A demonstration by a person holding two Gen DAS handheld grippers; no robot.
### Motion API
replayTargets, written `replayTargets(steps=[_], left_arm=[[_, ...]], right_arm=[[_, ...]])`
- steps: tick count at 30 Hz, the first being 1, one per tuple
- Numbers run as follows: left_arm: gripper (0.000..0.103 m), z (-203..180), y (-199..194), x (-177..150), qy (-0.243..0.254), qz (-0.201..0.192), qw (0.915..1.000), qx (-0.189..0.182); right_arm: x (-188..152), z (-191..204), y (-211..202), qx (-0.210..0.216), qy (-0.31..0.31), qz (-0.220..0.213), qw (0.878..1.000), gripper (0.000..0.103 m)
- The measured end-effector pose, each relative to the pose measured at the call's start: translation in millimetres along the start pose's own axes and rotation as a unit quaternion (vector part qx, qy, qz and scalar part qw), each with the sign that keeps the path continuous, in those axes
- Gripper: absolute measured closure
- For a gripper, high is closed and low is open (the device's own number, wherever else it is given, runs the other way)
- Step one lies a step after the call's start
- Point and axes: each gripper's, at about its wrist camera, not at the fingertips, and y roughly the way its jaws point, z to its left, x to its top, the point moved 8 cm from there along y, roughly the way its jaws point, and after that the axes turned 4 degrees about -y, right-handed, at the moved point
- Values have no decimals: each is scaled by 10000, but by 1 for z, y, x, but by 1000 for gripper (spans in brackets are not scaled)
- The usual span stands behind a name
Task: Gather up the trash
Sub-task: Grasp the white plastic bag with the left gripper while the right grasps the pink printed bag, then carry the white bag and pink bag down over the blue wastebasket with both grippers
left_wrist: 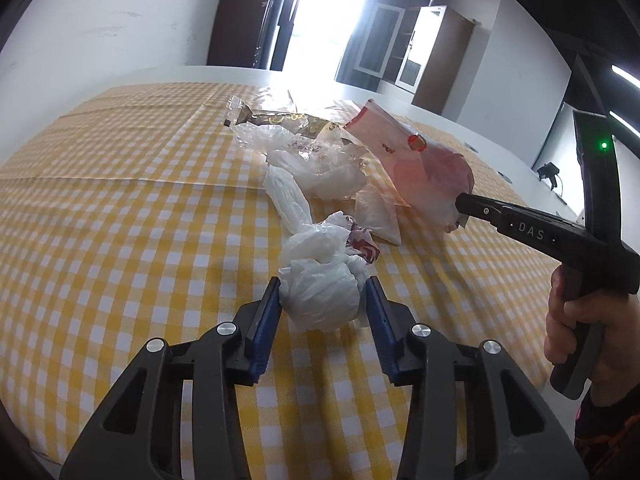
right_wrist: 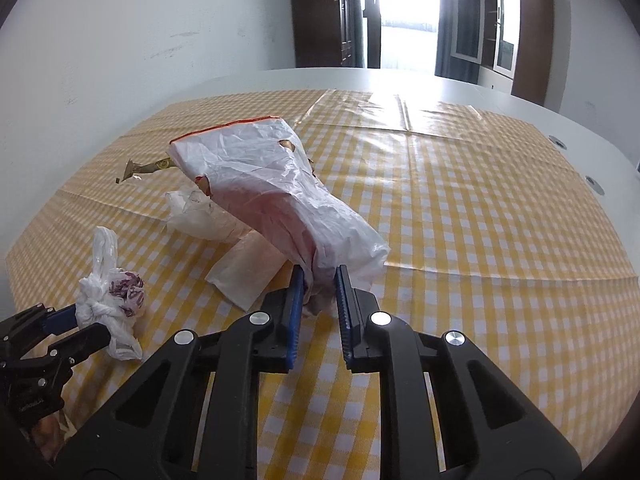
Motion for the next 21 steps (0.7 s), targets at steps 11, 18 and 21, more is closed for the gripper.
replayTargets(steps=[11, 18, 21], left_arm=[[61, 0, -36, -16, -77, -230, 9997, -9], [62, -3, -63, -30, -1, -361, 9993, 3], [62, -1, -80, -35, 30, -466, 9989, 38]], right_arm=[[-25, 11, -51, 301, 182, -358, 9987, 90], [-50, 22, -96, 497, 204, -635, 9965, 90], [-58, 27, -112, 499, 123, -709, 9962, 90]])
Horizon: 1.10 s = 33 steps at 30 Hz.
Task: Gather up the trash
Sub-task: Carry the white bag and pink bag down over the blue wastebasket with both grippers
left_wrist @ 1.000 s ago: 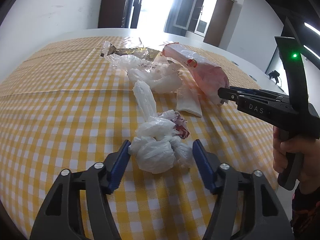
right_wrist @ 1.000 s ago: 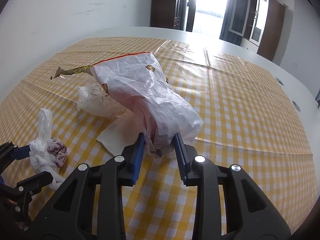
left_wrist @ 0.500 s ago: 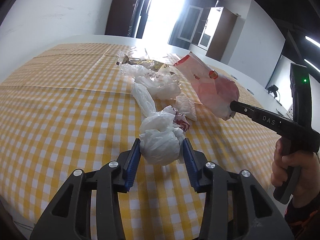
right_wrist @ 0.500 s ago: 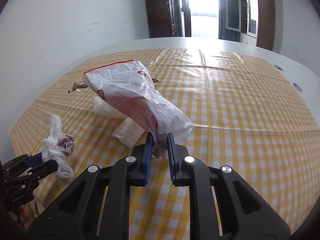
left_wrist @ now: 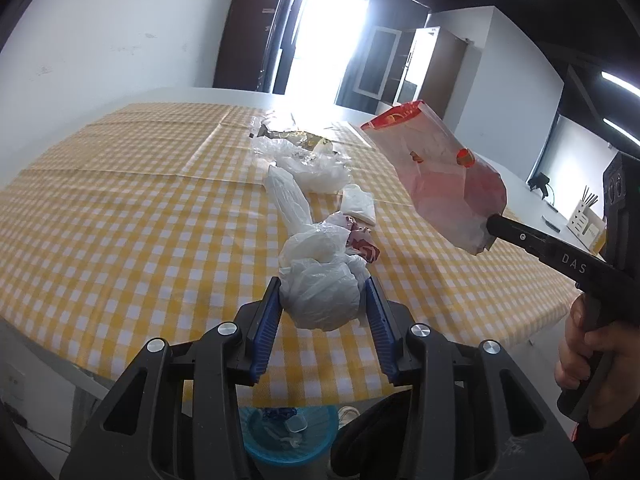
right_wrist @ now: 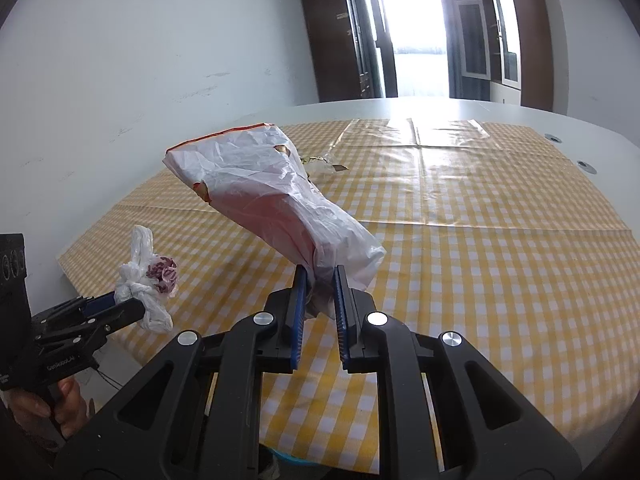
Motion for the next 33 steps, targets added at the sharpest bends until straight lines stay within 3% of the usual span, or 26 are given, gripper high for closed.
replayTargets(steps=[12, 19, 33], left_arm=[[62, -5, -47, -18, 73, -152, 9998, -55], [62, -19, -71, -35, 383, -164, 9991, -78], [62, -25, -111, -75, 618, -139, 9979, -156]], right_arm=[[-31, 34, -53, 333, -73, -195, 9992, 90], [-54, 41, -79, 786, 1, -88, 9969, 90], [-110, 67, -119, 909, -312, 112, 9953, 90]])
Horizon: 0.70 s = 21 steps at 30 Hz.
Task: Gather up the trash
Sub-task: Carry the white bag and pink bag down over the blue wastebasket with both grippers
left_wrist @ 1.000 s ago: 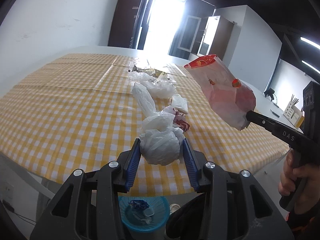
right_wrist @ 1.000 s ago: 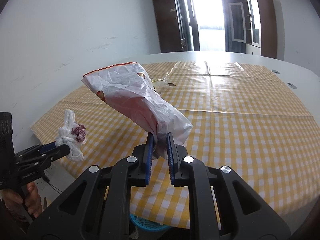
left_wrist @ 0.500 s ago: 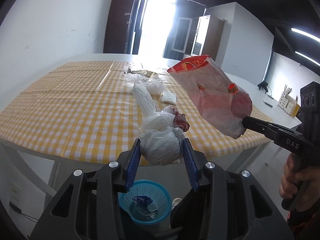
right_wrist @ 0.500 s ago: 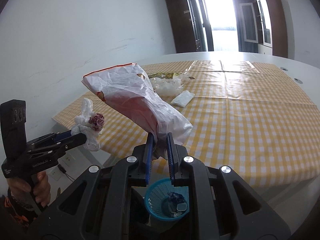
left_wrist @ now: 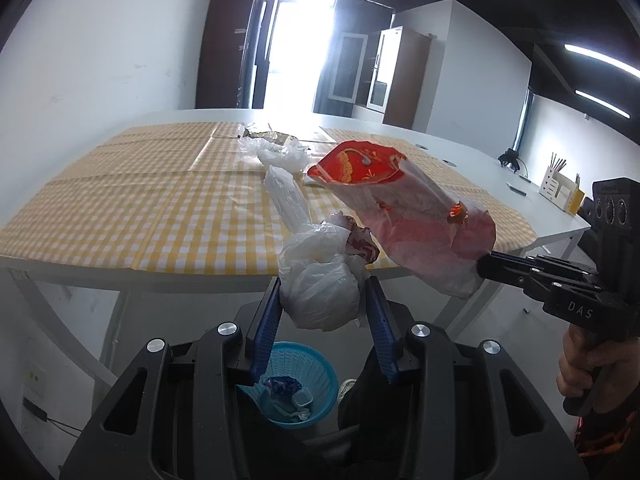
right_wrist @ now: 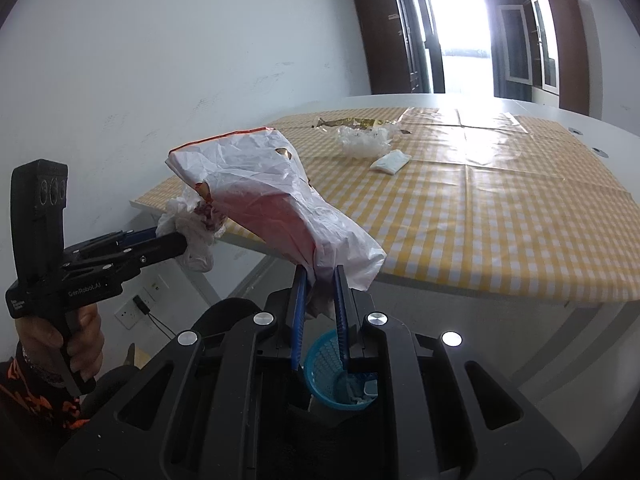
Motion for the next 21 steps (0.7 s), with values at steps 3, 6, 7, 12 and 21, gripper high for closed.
replayTargets(steps=[3, 6, 7, 12, 21], left_arm=[[62, 2, -2, -11, 69, 107, 9999, 73], [62, 5, -9, -19, 100, 154, 9997, 131], [62, 4, -12, -22, 125, 157, 9997, 142], [62, 15, -11, -37, 91, 325, 9991, 275], [62, 35, 24, -89, -221, 987, 9948, 132]], right_arm=[[-15, 4, 2, 53, 36, 123, 9999, 90], [-29, 11, 5, 156, 21, 260, 9995, 90], [-33, 13, 6, 205, 33, 310, 9993, 90], [-58, 22, 16, 362, -1, 600, 9975, 91], [-101, 26, 50, 440, 63, 1179, 9920, 90]])
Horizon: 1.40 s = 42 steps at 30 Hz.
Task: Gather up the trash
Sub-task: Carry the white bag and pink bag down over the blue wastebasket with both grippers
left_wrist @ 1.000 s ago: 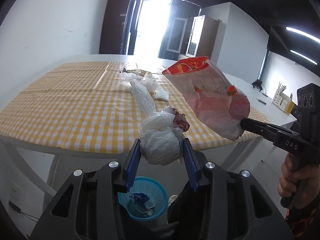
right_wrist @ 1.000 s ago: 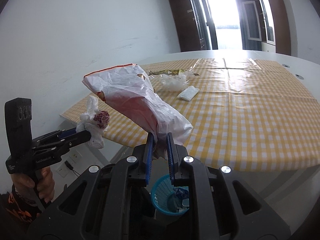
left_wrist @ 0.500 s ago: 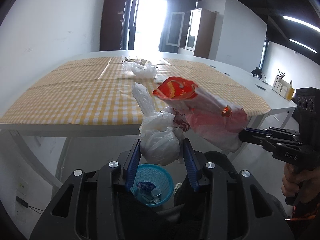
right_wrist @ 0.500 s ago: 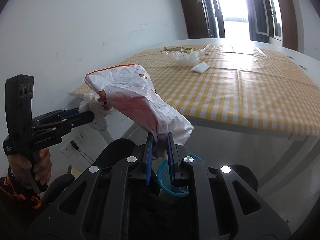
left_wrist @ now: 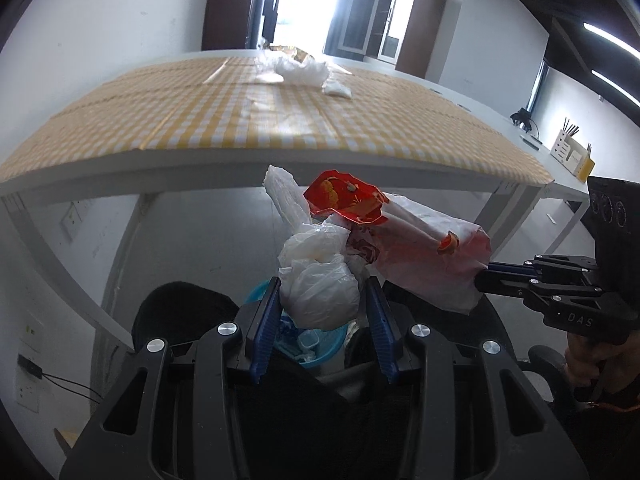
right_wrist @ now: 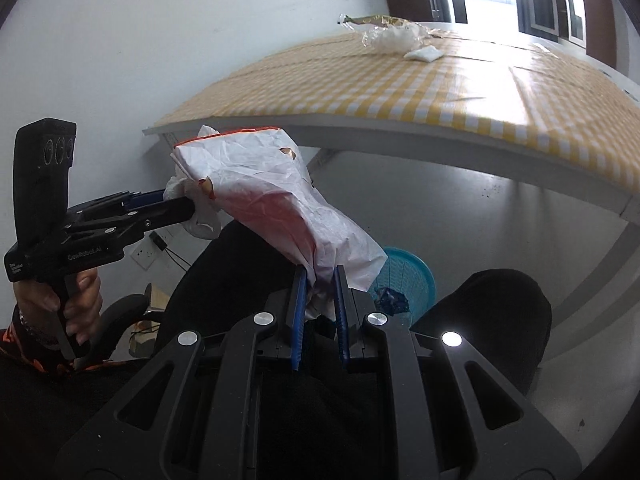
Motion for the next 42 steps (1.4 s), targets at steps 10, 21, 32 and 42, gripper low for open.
replayTargets(steps=[10, 21, 32, 42], left_arm=[[62, 19, 65, -28, -389, 664, 9970, -59], [62, 34, 126, -32, -527, 1018, 9934, 73], [62, 60, 205, -47, -1015, 1736, 9795, 97], [62, 74, 255, -52, -1341, 2129, 9677, 123]], right_arm=[[-17, -18, 58, -16, 406, 514, 9979, 90], [-28, -45, 130, -318, 803, 1074, 9905, 90], [-47, -87, 218, -586, 1440, 1773, 9718, 91], [-51, -110, 274, -687, 1584, 2156, 9611, 90]])
